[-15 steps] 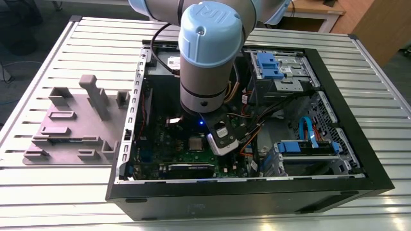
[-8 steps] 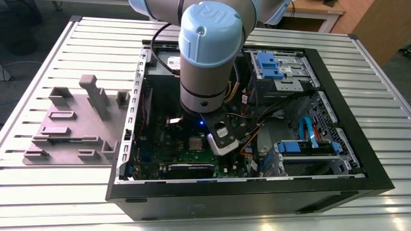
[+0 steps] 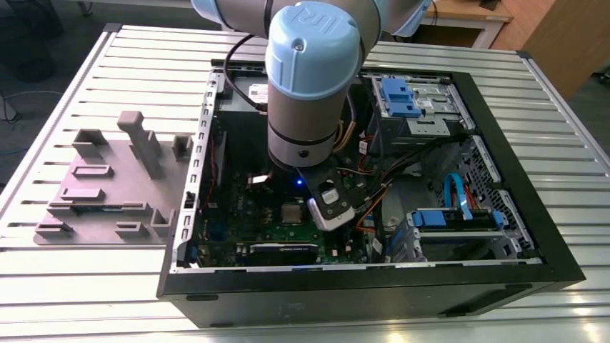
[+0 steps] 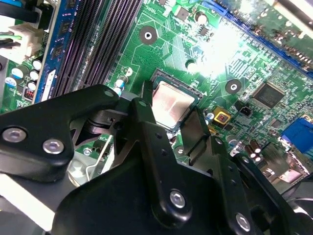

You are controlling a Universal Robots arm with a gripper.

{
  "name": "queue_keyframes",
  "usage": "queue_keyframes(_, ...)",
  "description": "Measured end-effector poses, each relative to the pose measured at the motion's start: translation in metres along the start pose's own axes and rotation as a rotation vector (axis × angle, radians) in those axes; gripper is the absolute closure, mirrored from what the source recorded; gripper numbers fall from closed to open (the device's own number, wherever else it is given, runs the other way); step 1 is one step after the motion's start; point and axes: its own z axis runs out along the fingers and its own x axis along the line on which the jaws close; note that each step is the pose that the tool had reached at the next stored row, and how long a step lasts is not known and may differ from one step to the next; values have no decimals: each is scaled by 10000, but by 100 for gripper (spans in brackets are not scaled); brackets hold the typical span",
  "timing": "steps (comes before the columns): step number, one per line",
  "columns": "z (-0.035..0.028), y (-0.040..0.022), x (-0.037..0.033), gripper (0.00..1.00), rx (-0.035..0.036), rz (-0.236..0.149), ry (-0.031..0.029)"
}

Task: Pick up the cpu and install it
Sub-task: 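Place the cpu into insertion slot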

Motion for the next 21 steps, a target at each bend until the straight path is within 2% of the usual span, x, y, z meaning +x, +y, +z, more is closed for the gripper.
queue_keyframes(11,0,1,-1,53,-5,1,-2)
queue_keyframes(17,-38,2,0,53,-5,1,-3)
queue_keyframes(21,-43,1,0,53,-5,1,-2)
